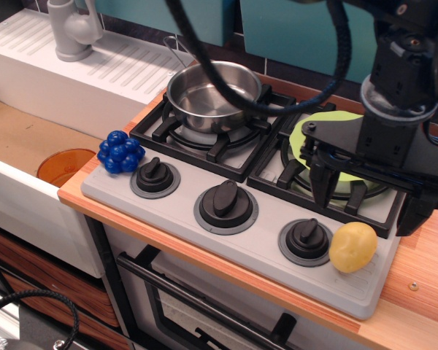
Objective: Put potato on plate and blueberry in pot or pan on stove
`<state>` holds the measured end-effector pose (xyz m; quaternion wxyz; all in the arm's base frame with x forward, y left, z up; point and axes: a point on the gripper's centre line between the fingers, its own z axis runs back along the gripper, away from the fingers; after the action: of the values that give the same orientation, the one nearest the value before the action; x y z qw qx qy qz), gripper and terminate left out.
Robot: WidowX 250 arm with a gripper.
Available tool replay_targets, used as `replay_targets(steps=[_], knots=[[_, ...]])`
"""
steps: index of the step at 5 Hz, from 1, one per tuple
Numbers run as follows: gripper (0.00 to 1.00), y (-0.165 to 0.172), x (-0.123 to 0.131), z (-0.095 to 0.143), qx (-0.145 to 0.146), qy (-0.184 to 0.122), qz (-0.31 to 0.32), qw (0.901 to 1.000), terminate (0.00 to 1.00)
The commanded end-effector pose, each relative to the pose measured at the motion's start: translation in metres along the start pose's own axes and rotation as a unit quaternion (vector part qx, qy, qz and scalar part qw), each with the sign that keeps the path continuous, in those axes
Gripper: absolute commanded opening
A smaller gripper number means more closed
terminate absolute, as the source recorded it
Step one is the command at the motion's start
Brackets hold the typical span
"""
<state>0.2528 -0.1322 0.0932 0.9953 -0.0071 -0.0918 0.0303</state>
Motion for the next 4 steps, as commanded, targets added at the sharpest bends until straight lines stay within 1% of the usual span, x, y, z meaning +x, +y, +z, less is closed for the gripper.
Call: replay_targets(steps=[1, 2, 4], knots=[[1.00, 0.000, 0.000, 0.000, 0.000, 0.000, 0.000, 1.0000, 0.00], [1.00, -0.001, 0.000, -0.012, -0.003, -0.013, 0.001, 0.9999, 0.00], [1.00, 0.001, -0.002, -0.028, -0.012, -0.032, -0.001, 0.9994, 0.00]])
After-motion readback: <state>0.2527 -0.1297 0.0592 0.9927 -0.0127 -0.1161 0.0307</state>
